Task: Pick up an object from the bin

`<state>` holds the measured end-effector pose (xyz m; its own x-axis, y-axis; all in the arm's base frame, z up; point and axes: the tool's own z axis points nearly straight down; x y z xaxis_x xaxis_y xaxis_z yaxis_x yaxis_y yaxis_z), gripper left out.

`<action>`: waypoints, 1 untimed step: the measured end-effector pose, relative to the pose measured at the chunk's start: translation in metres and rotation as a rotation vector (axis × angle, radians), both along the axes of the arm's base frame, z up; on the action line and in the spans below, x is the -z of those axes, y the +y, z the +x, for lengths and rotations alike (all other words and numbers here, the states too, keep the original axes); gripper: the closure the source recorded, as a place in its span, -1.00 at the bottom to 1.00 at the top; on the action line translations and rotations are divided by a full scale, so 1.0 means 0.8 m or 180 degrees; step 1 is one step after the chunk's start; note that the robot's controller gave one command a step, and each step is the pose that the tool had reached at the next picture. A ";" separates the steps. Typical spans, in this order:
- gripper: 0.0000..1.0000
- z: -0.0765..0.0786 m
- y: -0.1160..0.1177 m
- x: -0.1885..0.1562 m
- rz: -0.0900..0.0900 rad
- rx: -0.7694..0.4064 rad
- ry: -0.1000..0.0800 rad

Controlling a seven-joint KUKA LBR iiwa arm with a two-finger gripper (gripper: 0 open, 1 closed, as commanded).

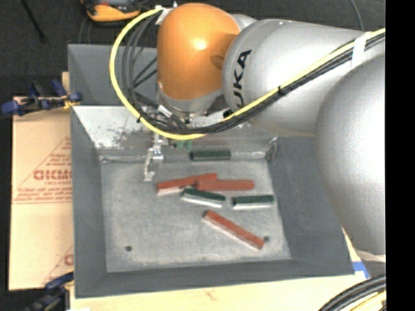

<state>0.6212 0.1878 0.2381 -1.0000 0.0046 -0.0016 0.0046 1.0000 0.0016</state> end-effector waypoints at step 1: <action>-1.00 0.000 0.000 0.000 0.0000 0.0001 0.0000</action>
Offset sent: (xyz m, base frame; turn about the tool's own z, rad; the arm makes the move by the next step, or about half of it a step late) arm -0.0102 -0.0665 -0.0740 -0.1044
